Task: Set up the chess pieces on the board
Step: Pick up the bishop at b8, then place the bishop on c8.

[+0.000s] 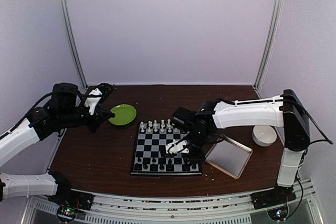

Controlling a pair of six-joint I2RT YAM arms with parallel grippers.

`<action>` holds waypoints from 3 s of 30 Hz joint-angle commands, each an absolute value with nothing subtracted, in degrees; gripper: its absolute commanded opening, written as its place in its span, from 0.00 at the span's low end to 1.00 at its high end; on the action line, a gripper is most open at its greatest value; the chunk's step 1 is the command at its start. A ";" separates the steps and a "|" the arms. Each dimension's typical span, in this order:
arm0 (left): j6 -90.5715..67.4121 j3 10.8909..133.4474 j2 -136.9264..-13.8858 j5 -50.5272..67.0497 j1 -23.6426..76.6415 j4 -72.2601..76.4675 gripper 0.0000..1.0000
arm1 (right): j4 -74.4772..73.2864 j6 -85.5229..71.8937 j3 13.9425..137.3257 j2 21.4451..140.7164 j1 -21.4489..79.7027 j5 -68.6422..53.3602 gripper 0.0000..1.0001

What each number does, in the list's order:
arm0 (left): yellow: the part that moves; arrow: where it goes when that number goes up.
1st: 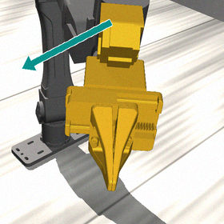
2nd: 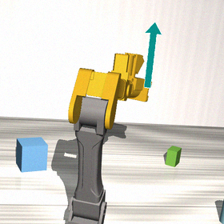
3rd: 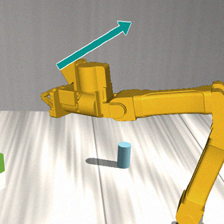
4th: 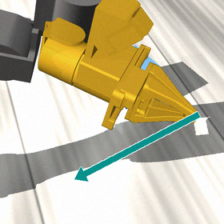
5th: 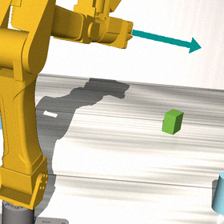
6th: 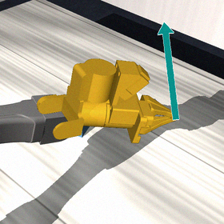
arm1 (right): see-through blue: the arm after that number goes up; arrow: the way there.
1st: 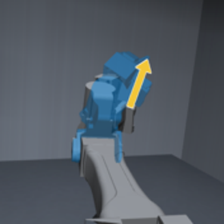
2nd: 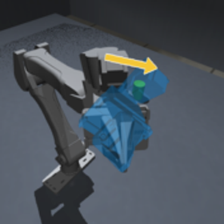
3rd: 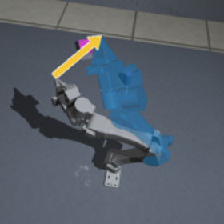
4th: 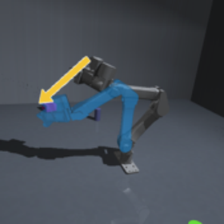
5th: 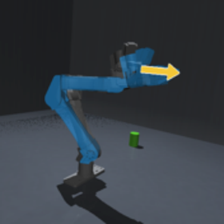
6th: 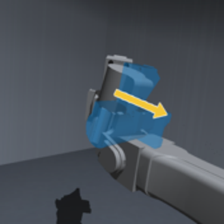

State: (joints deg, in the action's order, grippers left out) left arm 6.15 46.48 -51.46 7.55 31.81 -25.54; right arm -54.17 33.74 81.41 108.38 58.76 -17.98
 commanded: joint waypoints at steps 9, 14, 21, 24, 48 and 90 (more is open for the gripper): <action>7.03 45.88 -51.64 8.10 31.46 -23.73 0.00 | -55.28 34.63 83.36 110.60 59.85 -19.51 0.06; 7.03 45.90 -51.51 8.09 31.43 -23.71 0.00 | -55.58 34.45 84.34 110.53 60.09 -19.51 0.02; 7.01 45.80 -51.27 8.17 31.46 -23.73 0.00 | -56.18 34.05 87.66 111.56 61.38 -18.97 0.01; 7.00 45.82 -51.30 8.28 31.41 -23.79 0.00 | -57.08 34.18 88.87 112.48 61.85 -18.49 0.01; 7.03 45.79 -51.45 8.51 31.46 -23.82 0.00 | -54.75 33.57 87.32 113.12 61.96 -15.94 0.09; 3.82 63.68 -74.60 13.03 44.52 -34.79 0.00 | -59.00 35.48 84.22 91.92 50.80 -26.06 0.54</action>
